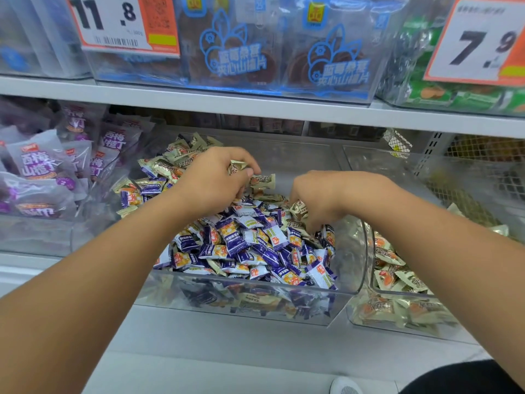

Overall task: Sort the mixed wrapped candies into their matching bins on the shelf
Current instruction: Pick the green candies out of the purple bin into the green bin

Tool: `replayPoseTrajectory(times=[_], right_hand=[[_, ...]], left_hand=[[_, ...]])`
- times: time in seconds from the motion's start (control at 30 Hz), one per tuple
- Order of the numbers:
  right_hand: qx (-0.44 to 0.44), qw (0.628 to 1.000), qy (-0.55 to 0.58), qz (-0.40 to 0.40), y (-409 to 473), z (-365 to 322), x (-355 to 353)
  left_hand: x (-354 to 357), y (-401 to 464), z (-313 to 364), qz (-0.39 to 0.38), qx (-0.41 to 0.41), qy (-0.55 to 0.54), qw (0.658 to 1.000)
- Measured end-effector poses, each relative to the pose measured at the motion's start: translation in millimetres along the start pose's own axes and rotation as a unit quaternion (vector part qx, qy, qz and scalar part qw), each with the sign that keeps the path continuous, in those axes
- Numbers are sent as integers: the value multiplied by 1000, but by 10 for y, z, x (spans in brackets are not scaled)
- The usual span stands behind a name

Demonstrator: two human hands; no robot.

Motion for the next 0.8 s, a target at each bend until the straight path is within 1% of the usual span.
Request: replayPoseTrajectory(times=[0.07, 0.13, 0.17, 0.23, 0.3, 0.33, 0.4, 0.47, 0.53, 0.6, 0.7, 0.8], right_hand=[[9, 999, 31, 13, 70, 67, -18], [11, 997, 76, 14, 106, 108, -90], [13, 994, 102, 26, 108, 126, -156], [38, 986, 147, 76, 115, 200, -289], [71, 980, 146, 115, 148, 252, -336], [82, 984, 120, 100, 189, 237, -305], [84, 994, 62, 27, 271, 133, -185], [82, 996, 28, -29, 328, 41, -114], [78, 995, 2, -67, 338, -6, -80], [75, 994, 8, -79, 339, 7, -60], [49, 996, 67, -44, 340, 68, -92], [19, 980, 191, 49, 320, 180, -256]], left_hand=[[-4, -28, 20, 6, 32, 101, 994], [27, -58, 53, 7, 56, 197, 979], [45, -65, 68, 3, 63, 229, 971], [74, -51, 66, -7, 67, 254, 965], [98, -33, 55, -25, 68, 244, 967], [116, -22, 40, -39, 66, 235, 969], [149, -4, 15, -60, 64, 224, 971], [167, 12, 2, -71, 62, 222, 970], [177, 22, -5, -81, 58, 209, 973], [183, 18, -10, -87, 55, 201, 974], [172, 6, -19, -81, 47, 173, 980], [137, 25, -54, -53, 27, 134, 989]])
Point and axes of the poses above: each hand's wrist, its own y-axis towards the middle knuckle, its own x-axis out of the palm, z = x × y, the point moved 6 cm from there along y, towards the middle knuckle, and after that the axes turned 1 degree about -z, right-handed, at the moved point
